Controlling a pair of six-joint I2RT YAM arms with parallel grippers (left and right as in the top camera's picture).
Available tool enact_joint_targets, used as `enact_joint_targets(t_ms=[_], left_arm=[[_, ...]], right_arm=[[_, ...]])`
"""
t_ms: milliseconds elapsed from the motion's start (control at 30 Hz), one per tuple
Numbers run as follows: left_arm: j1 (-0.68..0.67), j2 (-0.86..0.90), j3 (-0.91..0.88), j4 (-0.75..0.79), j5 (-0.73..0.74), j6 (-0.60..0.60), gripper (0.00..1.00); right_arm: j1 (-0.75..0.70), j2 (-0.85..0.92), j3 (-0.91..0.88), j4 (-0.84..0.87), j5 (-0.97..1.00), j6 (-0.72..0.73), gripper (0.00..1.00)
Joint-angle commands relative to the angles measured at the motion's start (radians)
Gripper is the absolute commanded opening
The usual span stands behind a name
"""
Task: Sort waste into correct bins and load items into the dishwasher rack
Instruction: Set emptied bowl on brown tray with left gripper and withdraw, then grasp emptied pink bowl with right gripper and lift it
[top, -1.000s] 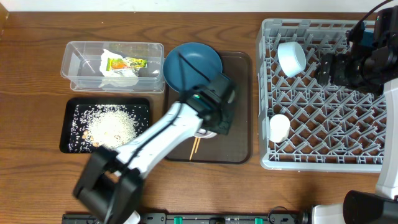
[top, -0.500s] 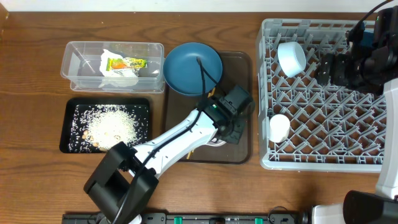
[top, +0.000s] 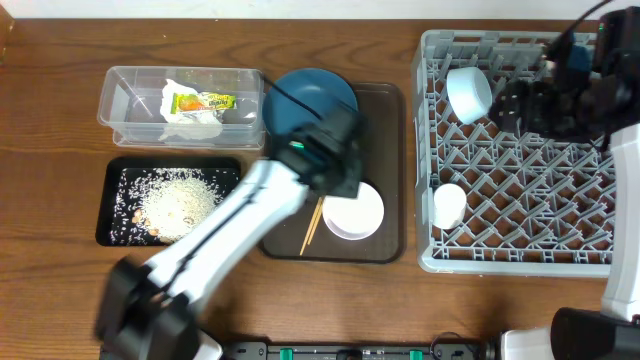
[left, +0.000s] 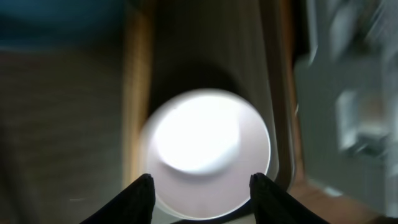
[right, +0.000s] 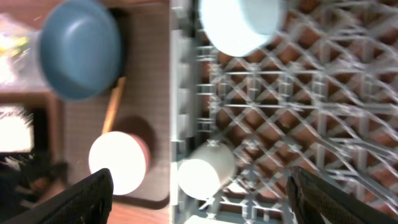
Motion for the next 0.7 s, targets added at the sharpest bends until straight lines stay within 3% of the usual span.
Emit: enact_joint_targets(t_ms=[0,300,467,667], left_arm=[[0.121,-0.130,0.035,-0.040,-0.020,-0.009,0.53],[0.389,-0.231,0.035,-0.118,-0.020,0.013,0.54],[0.420,-0.227,0.032,-0.128,-0.021,0.020,0.54],[0.420,-0.226,0.032,-0.128,-0.035,0.025,0.63]], right_arm=[[0.105,0.000,0.002,0.017,-0.063,-0.008,0.86],[0.414,0.100,0.000,0.085,0.115,0.052,0.85],[0.523,0.219,0.000,0.082,0.159,0.050,0.80],[0.591,0.353,0.000,0.082,0.180,0.040,0.71]])
